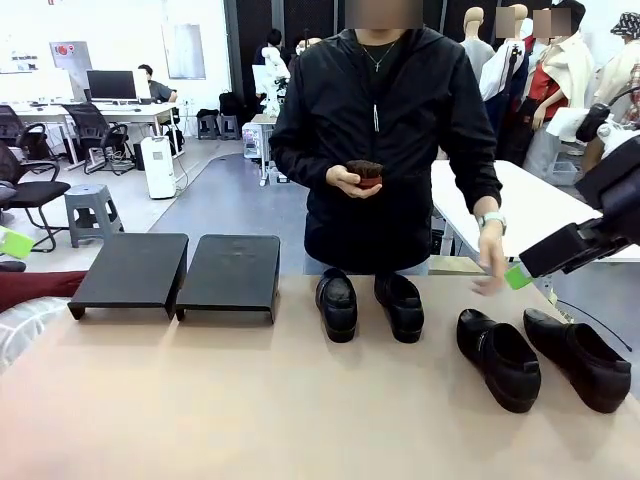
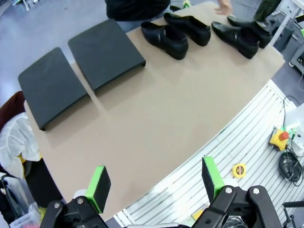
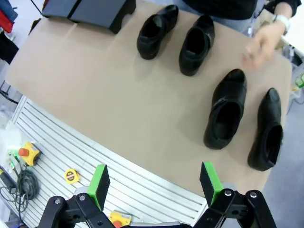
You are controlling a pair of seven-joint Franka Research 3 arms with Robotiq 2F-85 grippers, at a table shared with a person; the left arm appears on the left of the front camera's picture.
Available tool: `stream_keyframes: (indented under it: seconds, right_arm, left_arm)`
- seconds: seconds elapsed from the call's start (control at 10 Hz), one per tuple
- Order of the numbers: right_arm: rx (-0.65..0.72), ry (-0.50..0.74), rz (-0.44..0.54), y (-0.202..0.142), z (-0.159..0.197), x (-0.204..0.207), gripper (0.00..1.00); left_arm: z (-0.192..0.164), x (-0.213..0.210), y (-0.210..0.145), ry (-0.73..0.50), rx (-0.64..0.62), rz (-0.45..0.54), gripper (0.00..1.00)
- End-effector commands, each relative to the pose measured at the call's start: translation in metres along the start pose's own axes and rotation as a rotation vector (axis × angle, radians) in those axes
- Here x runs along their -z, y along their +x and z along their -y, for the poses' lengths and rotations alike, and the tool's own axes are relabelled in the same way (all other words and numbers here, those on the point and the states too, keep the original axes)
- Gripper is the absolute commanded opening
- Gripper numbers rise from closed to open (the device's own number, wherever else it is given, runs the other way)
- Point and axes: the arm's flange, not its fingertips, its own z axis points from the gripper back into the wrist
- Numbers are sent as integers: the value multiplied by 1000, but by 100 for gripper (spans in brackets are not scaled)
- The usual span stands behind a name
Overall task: Organize the shoes by placing them on the stand.
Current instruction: Pick up one Shoe and place it in the middle of the table.
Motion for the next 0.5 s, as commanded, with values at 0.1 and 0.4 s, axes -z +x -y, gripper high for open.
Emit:
stream_keyframes:
  seconds: [0.1,0.4]
  right_arm:
    - [-14,19,27,3,-1,-2,100]
    - [3,-48,-33,24,-1,17,100]
  left_arm:
    - [-1,1,3,-7,0,10,100]
    - [-1,1,3,-7,0,10,100]
